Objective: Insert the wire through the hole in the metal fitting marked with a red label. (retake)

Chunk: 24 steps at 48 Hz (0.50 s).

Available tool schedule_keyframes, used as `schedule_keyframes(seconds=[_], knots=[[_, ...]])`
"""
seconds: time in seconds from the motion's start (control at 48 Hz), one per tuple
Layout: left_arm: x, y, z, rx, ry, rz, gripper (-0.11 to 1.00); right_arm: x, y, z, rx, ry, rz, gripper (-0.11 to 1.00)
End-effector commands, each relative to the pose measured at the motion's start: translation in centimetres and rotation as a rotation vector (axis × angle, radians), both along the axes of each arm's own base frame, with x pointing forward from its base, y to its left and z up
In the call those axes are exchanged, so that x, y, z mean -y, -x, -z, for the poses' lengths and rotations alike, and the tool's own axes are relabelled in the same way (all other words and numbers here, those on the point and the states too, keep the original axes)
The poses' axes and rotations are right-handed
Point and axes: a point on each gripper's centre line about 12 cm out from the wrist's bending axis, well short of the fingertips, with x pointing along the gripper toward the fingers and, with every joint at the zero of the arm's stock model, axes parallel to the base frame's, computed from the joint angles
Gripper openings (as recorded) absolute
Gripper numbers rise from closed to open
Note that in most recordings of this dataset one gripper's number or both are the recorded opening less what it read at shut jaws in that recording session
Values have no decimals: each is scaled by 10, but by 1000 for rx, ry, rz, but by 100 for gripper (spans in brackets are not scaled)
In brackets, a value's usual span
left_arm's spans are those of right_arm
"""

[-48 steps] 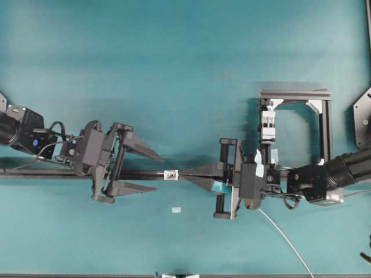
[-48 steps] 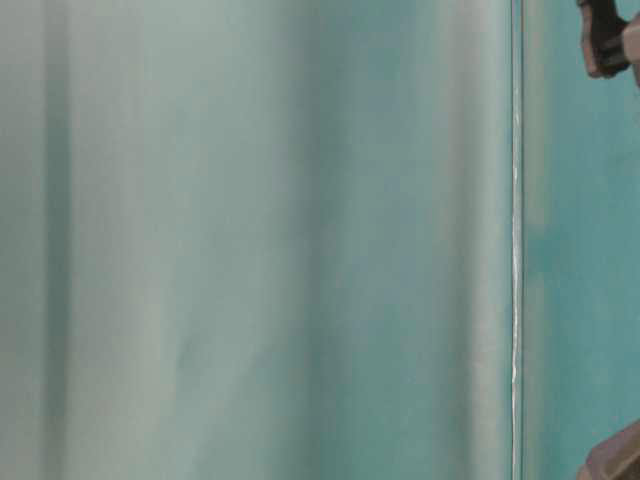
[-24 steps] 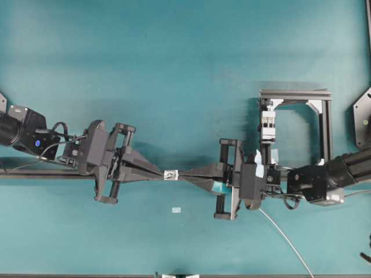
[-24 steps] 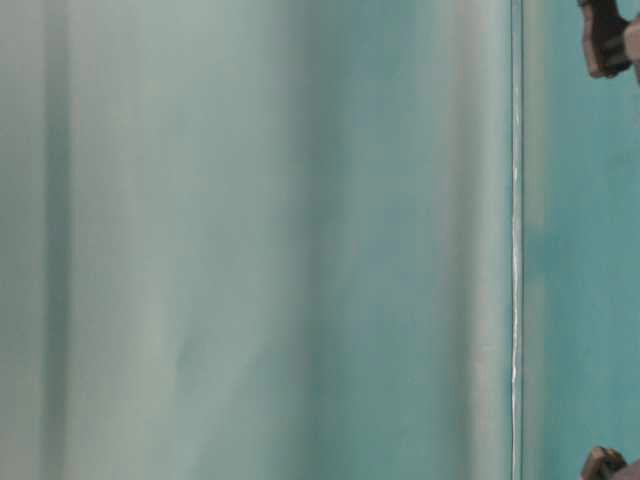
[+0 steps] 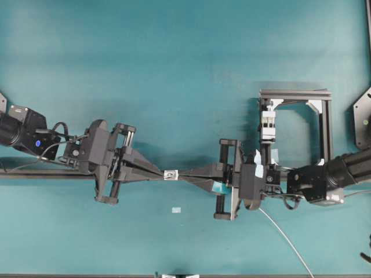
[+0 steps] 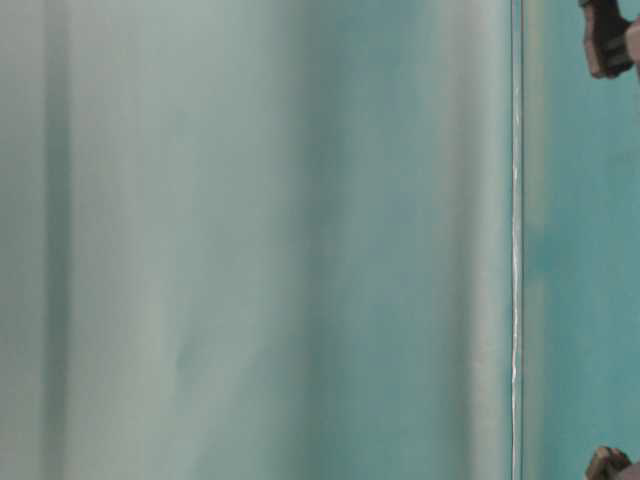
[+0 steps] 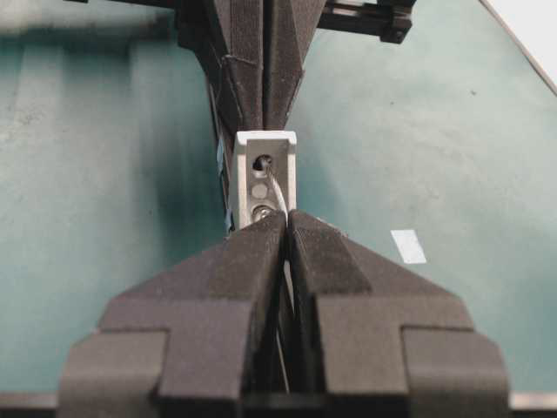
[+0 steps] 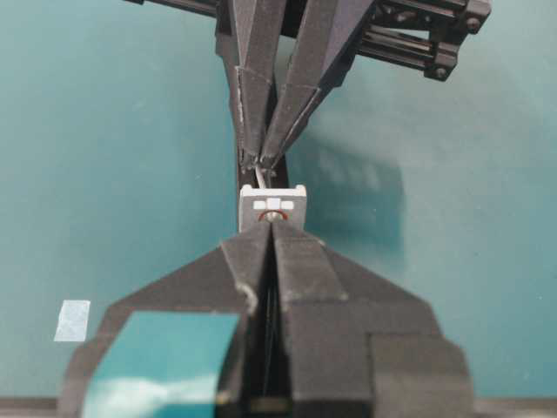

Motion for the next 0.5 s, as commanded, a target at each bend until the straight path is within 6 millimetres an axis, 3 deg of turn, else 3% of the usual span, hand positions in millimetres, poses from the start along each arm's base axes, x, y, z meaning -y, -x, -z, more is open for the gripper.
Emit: schedule_keyframes(seconds=[0.0, 0.312, 0.375, 0.479], knots=[[2, -5, -13, 42, 14, 0, -10, -1, -5, -11, 33, -12, 2, 3], [2, -5, -13, 42, 14, 0, -10, -1, -4, -13, 36, -14, 4, 3], [2, -5, -13, 42, 14, 0, -10, 0, -3, -16, 40, -16, 2, 11], [2, -5, -13, 42, 14, 1, -10, 1, -1, -21, 48, -19, 3, 37]])
